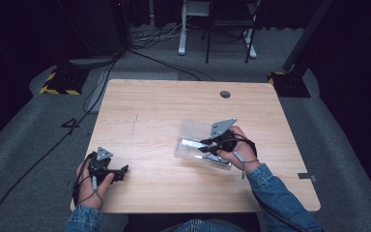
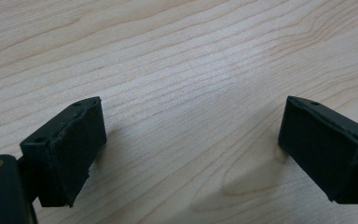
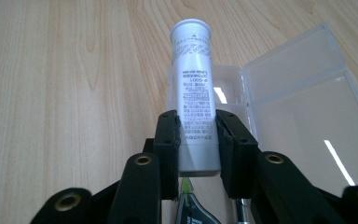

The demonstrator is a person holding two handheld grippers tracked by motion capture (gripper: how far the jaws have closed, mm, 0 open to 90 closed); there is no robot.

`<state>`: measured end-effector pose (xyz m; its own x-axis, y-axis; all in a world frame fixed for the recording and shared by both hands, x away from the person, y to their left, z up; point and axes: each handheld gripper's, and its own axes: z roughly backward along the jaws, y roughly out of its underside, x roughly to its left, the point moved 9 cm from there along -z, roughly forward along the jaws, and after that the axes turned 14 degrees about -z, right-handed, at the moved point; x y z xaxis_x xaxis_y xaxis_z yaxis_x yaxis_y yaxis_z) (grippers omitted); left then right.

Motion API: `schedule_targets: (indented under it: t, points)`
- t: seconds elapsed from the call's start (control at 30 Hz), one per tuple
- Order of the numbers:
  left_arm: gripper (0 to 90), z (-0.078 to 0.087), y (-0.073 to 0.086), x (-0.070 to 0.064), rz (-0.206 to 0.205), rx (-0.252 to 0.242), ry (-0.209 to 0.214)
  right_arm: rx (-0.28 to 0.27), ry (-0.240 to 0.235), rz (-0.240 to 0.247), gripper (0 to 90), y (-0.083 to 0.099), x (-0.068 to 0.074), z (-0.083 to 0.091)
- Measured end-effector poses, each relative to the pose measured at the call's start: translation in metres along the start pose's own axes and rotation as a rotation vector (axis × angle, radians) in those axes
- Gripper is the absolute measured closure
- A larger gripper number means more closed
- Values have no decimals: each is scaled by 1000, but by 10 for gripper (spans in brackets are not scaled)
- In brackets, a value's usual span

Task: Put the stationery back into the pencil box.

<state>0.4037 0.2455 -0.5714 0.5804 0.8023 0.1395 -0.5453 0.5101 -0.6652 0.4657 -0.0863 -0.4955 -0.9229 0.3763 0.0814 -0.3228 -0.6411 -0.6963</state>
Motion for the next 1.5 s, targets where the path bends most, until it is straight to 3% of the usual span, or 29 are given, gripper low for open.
schedule_targets:
  t: [0.53,1.13,1.5]
  points:
    - [75,0,0,0,-1,-2,-1,76,13,-9,716,21,-19,-7]
    - [75,0,0,0,-1,0,-2,154,-12,15,716,34,-22,-15]
    - [75,0,0,0,-1,0,-2,156,-26,14,715,35,-21,-19]
